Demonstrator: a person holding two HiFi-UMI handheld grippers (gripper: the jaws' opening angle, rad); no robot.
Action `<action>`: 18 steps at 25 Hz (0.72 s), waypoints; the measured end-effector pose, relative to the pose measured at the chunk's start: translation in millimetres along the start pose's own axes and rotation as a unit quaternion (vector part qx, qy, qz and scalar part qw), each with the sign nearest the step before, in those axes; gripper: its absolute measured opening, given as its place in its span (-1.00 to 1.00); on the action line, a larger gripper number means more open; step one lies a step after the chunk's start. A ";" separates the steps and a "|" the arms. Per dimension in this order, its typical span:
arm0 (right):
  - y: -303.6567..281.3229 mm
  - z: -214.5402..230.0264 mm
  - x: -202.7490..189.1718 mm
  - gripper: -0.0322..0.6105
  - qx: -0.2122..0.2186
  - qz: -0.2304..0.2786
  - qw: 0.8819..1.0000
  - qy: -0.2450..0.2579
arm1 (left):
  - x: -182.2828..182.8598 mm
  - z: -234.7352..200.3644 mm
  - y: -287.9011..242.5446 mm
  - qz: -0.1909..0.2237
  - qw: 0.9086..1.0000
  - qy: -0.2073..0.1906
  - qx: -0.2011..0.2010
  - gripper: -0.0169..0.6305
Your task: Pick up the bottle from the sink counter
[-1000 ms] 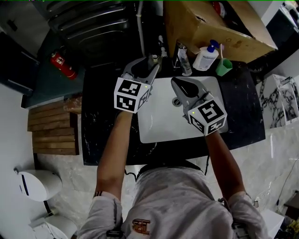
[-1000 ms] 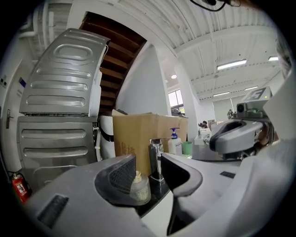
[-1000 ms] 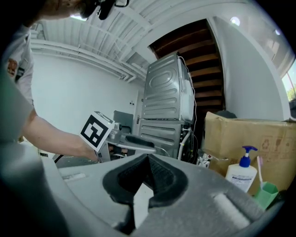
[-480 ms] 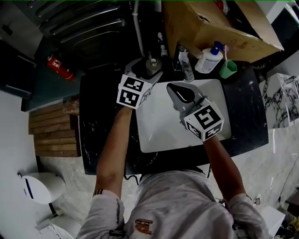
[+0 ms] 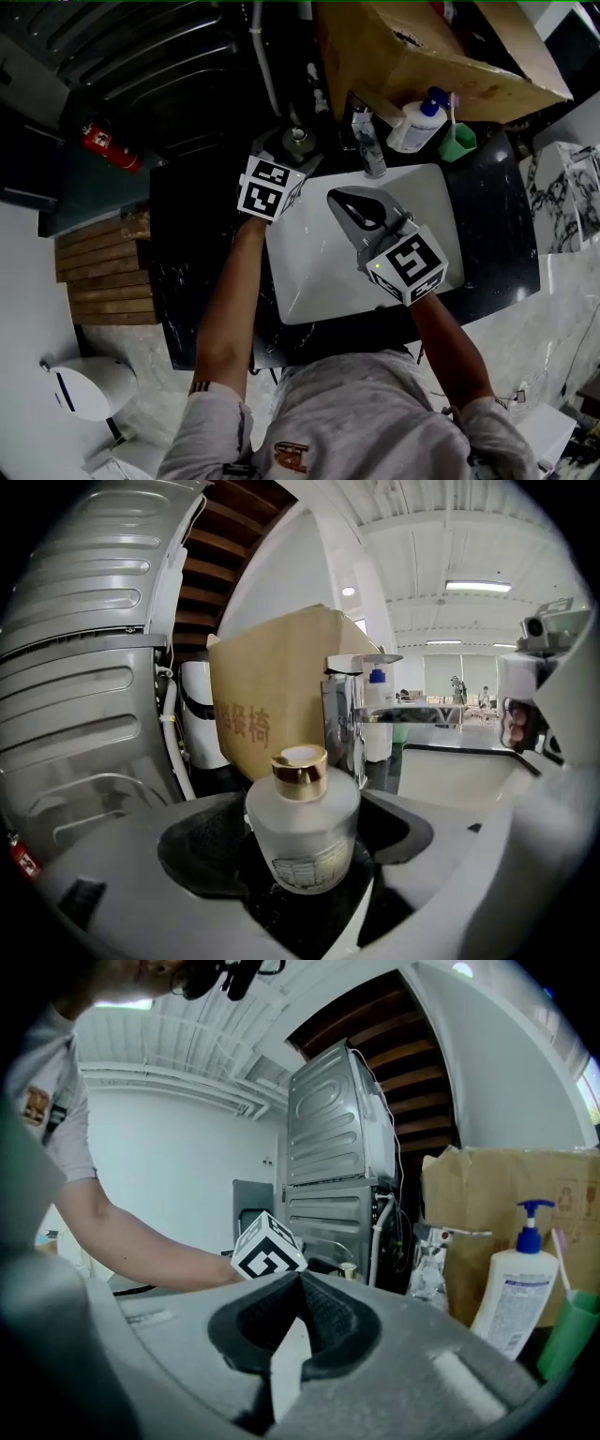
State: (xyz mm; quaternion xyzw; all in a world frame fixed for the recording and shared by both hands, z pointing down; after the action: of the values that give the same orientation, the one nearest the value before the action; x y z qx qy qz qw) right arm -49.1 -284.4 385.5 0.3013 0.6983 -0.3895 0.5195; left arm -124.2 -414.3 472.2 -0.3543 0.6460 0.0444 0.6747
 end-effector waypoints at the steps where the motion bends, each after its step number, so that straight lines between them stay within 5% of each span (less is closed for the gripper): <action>1: 0.1 -0.2 -2.0 -0.89 0.001 -0.001 1.000 -0.002 | -1.1 -0.6 -3.0 -0.003 1.000 0.000 -0.001 0.18; 18: 11.8 5.4 -25.9 -0.89 -0.010 -0.015 1.000 -0.025 | -2.4 2.0 -20.6 -0.010 0.999 0.003 -0.033 0.09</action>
State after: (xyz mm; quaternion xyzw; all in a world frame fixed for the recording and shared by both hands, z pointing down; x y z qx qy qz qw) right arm -29.5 -283.4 406.8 0.2758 0.6934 -0.3977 0.5339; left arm -112.3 -427.7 482.9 -0.3830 0.6429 0.0578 0.6608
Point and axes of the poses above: the fingertips, and each gripper's own axes: y backward along the fingers, z to its right, x out of its top, the point moved 3 cm from there along y, backward along the fingers, and after that the axes turned 8 degrees about y, right-handed, at the moved point
